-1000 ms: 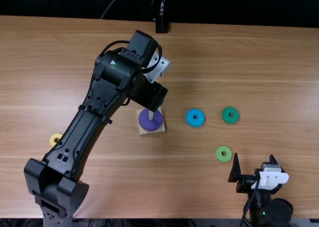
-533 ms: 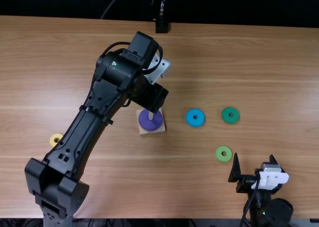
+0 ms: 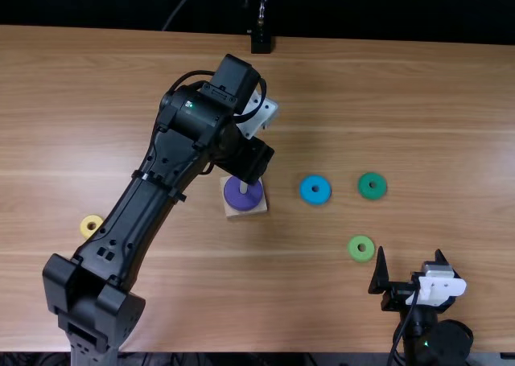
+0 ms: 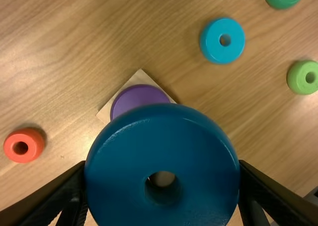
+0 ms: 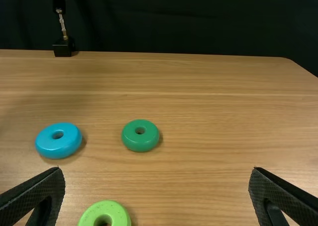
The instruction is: Build the Hanoi tower: stack the rings onto the peg from bottom to top in this color order: purple, dark blue, light blue, dark green, light green, yellow, orange.
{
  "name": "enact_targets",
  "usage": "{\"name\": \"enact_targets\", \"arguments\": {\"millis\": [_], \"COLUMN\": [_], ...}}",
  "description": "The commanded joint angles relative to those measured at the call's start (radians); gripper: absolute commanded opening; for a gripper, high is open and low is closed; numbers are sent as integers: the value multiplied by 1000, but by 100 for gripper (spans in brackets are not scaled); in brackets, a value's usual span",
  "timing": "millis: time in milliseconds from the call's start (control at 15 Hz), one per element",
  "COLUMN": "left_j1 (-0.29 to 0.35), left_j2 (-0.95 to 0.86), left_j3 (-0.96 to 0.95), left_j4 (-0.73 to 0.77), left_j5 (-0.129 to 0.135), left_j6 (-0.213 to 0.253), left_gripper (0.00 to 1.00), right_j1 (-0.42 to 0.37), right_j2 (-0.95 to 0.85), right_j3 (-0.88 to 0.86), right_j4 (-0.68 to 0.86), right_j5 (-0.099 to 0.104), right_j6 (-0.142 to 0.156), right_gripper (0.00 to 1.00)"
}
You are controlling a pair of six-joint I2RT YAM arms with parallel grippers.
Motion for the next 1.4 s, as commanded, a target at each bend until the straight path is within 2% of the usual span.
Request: {"name": "enact_targets", "arguments": {"millis": [0, 667, 1000, 1333], "left_j1": [-13, 6, 82, 164], "left_j2": [12, -45, -206, -362], "left_j3": [-16, -28, -184, -312], "left_j4": [-6, -6, 214, 343], "left_j5": [1, -1, -1, -1], "left_j6": [-3, -3, -4, -4], "left_gripper": [100, 100, 100, 100], "right_j1": [-12, -12, -12, -12], "right_j2": [-13, -13, -13, -13], "right_j3": [-64, -64, -64, -64], "right_j4": [-70, -70, -70, -70], "right_j5": [21, 21, 21, 21], "right_j6": [1, 1, 1, 1], "right_gripper": [100, 100, 100, 100]}}
